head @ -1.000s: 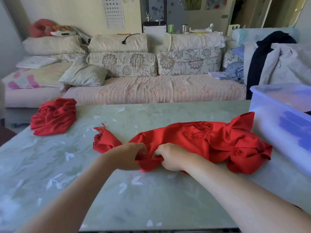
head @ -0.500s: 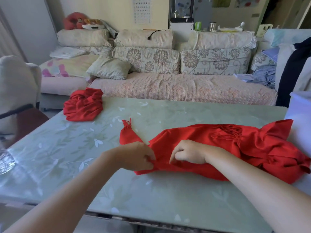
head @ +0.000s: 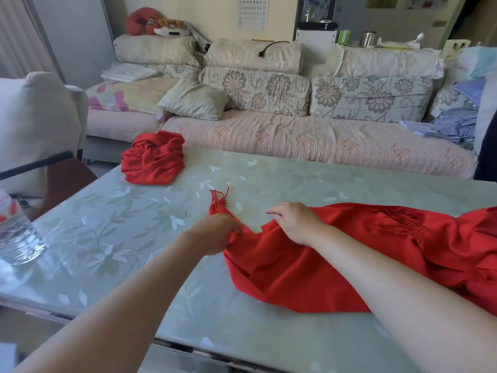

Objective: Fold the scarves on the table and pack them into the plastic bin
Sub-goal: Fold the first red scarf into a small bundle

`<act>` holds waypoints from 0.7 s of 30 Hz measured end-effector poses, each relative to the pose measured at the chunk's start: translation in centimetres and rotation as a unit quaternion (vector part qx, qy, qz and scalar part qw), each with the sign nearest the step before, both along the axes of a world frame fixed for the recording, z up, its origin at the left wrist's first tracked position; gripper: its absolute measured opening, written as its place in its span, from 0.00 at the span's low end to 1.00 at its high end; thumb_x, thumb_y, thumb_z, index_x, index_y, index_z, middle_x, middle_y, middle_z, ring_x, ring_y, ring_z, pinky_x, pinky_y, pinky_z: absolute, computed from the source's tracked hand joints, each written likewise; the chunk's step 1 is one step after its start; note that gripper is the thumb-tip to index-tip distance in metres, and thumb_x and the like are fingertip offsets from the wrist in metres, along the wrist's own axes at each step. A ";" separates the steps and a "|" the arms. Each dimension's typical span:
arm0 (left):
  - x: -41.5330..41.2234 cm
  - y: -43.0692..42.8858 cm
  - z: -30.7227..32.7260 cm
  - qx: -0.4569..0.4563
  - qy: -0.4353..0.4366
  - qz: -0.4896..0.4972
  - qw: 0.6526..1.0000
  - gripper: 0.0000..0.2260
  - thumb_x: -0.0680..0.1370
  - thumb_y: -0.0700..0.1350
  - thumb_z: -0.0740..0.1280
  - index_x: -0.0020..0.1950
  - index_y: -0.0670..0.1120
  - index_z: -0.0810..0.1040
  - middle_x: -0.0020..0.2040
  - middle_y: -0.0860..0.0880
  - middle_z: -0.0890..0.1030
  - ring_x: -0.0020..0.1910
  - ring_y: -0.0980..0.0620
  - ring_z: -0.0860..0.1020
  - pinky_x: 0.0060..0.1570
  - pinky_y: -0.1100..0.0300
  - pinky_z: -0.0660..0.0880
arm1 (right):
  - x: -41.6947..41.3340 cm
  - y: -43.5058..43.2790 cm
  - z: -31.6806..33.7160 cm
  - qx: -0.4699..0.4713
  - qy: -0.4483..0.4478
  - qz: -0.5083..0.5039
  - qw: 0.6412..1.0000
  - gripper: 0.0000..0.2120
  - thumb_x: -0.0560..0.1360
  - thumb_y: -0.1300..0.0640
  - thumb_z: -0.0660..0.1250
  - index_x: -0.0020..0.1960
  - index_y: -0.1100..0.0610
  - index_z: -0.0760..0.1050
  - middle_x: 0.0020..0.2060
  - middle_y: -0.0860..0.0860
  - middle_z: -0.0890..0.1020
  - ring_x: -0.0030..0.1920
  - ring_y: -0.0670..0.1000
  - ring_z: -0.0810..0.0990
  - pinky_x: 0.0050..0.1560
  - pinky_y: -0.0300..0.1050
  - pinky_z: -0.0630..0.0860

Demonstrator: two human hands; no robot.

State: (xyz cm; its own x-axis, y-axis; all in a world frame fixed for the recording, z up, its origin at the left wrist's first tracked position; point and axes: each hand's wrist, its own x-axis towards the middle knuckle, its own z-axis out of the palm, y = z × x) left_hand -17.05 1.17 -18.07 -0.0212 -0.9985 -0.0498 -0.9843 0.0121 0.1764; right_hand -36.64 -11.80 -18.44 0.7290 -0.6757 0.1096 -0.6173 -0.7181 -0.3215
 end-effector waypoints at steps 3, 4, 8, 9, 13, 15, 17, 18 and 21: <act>0.7 -0.5 -0.1 -0.051 -0.019 0.027 0.998 0.16 0.76 0.39 0.63 0.55 0.56 0.83 0.54 0.53 0.81 0.55 0.50 0.78 0.51 0.61 0.74 | 1.1 0.2 0.1 0.017 0.097 0.016 0.995 0.18 0.79 0.51 0.66 0.68 0.47 0.77 0.65 0.47 0.79 0.66 0.51 0.76 0.65 0.45 0.71; 1.0 -0.5 0.0 -0.065 -0.023 0.030 0.997 0.16 0.74 0.39 0.64 0.52 0.56 0.84 0.51 0.53 0.82 0.53 0.49 0.79 0.50 0.58 0.76 | 1.3 0.4 0.1 0.006 0.130 0.021 0.991 0.17 0.77 0.50 0.67 0.66 0.46 0.78 0.63 0.46 0.80 0.64 0.51 0.77 0.63 0.44 0.72; 2.6 0.5 1.9 -0.145 -0.009 0.024 0.989 0.14 0.70 0.38 0.64 0.47 0.52 0.85 0.46 0.49 0.82 0.48 0.46 0.80 0.47 0.52 0.78 | 1.7 1.0 0.6 -0.067 0.134 -0.032 0.988 0.11 0.76 0.53 0.67 0.56 0.47 0.83 0.56 0.48 0.83 0.59 0.54 0.79 0.58 0.45 0.72; 2.9 1.0 2.6 -0.148 -0.005 0.027 0.989 0.14 0.69 0.39 0.63 0.46 0.52 0.85 0.46 0.50 0.82 0.48 0.47 0.80 0.47 0.53 0.78 | 1.7 1.0 0.7 -0.102 0.111 -0.057 0.987 0.11 0.76 0.53 0.66 0.56 0.48 0.83 0.55 0.49 0.83 0.59 0.55 0.79 0.59 0.45 0.72; 2.7 3.7 4.7 0.159 0.000 0.038 0.987 0.14 0.72 0.41 0.65 0.52 0.53 0.84 0.45 0.54 0.85 0.46 0.52 0.82 0.51 0.58 0.80 | 1.2 0.9 1.3 -0.140 0.053 -0.112 0.982 0.10 0.75 0.52 0.64 0.53 0.48 0.82 0.52 0.48 0.83 0.58 0.55 0.77 0.60 0.47 0.68; 1.8 5.1 4.7 0.298 0.066 0.035 0.952 0.14 0.73 0.41 0.64 0.55 0.50 0.83 0.43 0.52 0.86 0.42 0.52 0.85 0.50 0.56 0.80 | 1.0 1.1 1.5 -0.115 0.114 -0.078 0.984 0.10 0.74 0.50 0.65 0.53 0.47 0.81 0.52 0.47 0.81 0.60 0.54 0.74 0.62 0.49 0.65; 1.7 5.1 4.0 0.244 0.111 0.035 0.963 0.12 0.73 0.40 0.62 0.50 0.48 0.83 0.40 0.54 0.85 0.39 0.52 0.84 0.44 0.60 0.78 | 1.0 1.5 1.4 -0.105 0.153 -0.030 0.982 0.11 0.73 0.50 0.65 0.54 0.45 0.80 0.55 0.47 0.80 0.62 0.53 0.72 0.63 0.50 0.62; 1.9 4.6 3.7 0.161 0.114 0.055 0.979 0.11 0.73 0.39 0.62 0.48 0.48 0.83 0.39 0.55 0.84 0.39 0.53 0.83 0.42 0.63 0.74 | 1.0 1.7 1.3 -0.100 0.158 -0.015 0.982 0.13 0.73 0.51 0.65 0.56 0.45 0.80 0.56 0.47 0.80 0.63 0.53 0.71 0.64 0.50 0.62; 2.7 2.5 2.4 -0.065 0.075 0.091 0.991 0.11 0.77 0.40 0.63 0.53 0.50 0.82 0.50 0.52 0.83 0.51 0.51 0.80 0.46 0.64 0.69 | 1.4 2.0 1.0 -0.098 0.133 0.005 0.986 0.14 0.74 0.51 0.65 0.59 0.45 0.81 0.56 0.46 0.81 0.63 0.52 0.73 0.66 0.49 0.62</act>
State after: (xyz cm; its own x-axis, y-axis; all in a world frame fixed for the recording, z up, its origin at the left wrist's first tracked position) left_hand -14.33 3.67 -15.69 0.1632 -0.9842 0.0687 -0.9351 -0.1320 0.3289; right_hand -35.24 -9.77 -17.42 0.7559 -0.6535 0.0411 -0.6539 -0.7566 -0.0032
